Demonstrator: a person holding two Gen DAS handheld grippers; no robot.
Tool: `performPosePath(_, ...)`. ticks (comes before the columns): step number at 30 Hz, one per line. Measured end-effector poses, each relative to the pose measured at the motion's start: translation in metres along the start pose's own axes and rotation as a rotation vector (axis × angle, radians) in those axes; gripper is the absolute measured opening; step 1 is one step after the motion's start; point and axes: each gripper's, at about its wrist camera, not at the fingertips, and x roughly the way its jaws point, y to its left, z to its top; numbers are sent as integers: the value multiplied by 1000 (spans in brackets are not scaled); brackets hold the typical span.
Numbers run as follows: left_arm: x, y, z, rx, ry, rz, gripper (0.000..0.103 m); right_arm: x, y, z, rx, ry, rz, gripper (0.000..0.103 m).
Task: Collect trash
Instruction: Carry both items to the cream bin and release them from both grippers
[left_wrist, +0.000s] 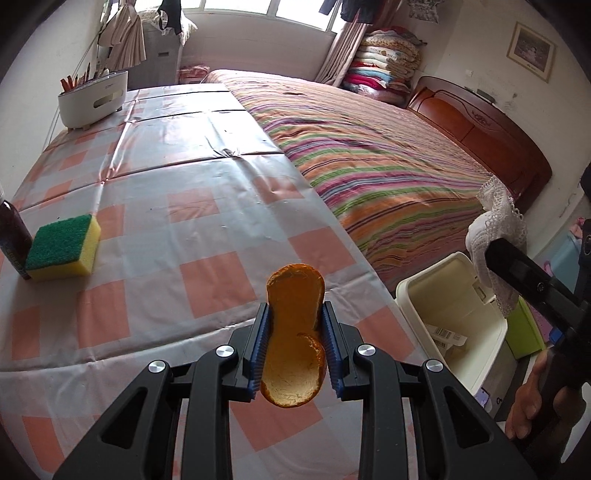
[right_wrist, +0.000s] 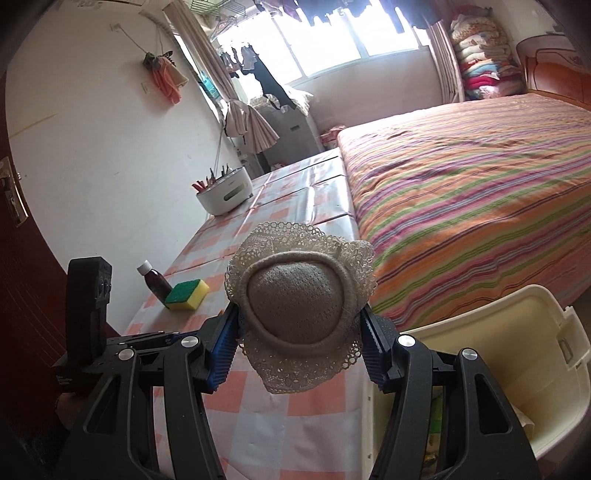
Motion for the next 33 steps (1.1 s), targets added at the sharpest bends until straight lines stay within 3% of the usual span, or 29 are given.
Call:
performPosePath(18,18,-82,-8,85,48,-172,27,-28,-74,-10,210,-18,-315,56)
performPosePath(29,45,-132,-20,151,113,-224,27,-44,-103,-21,277,5,-447,56)
performPosePath(33,50,-146,-20,164,123,-240,27,-40,-105,-24,289,33,-449,58)
